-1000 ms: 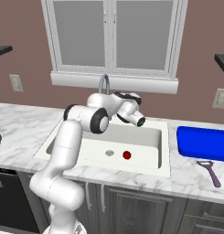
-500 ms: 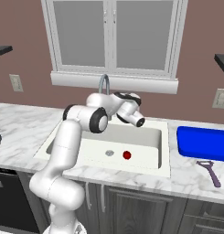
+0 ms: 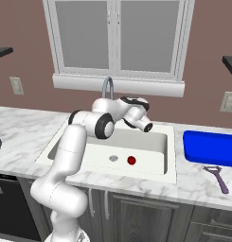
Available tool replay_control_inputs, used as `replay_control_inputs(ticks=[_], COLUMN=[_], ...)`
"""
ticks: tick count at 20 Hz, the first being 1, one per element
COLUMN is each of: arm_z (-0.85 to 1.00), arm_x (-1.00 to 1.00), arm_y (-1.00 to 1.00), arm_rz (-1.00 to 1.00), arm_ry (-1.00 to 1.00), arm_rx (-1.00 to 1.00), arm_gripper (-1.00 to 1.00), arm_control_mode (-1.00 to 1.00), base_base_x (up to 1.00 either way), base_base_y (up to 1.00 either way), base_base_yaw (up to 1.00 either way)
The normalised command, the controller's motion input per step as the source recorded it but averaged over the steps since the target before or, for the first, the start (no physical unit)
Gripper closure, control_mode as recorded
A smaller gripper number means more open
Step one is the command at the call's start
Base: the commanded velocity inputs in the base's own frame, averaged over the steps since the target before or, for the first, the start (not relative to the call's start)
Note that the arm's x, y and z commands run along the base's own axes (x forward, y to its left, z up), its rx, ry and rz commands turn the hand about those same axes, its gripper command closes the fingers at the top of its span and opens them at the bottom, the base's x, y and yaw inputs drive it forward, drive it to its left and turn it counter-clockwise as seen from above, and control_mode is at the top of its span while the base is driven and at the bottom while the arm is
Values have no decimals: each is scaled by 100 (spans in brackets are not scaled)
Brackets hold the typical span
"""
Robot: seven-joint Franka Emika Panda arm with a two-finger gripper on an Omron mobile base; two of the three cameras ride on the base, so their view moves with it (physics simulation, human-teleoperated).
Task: Pick up all produce items and place them in the sink. Turn on the sink faucet to wash them. Then turn the sink off and put them in the tray.
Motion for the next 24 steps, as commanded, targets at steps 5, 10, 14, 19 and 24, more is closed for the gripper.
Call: replay_control_inputs(ticks=[5, 10, 14, 19, 24], arm_z=[-9, -13, -17, -19, -17], arm_x=[16, 15, 15, 15, 15], arm_y=[-63, -64, -63, -61, -54], arm_rz=[0, 0, 0, 0, 0], arm_ry=[4, 4, 4, 5, 6], arm_rx=[8, 8, 7, 7, 7], arm_gripper=[100, 100, 100, 100, 100], arm_control_mode=[-100, -100, -100, -100, -100], base_base_x=[0, 0, 0, 0, 0], base_base_y=[0, 0, 0, 0, 0], base_base_yaw=[0, 0, 0, 0, 0])
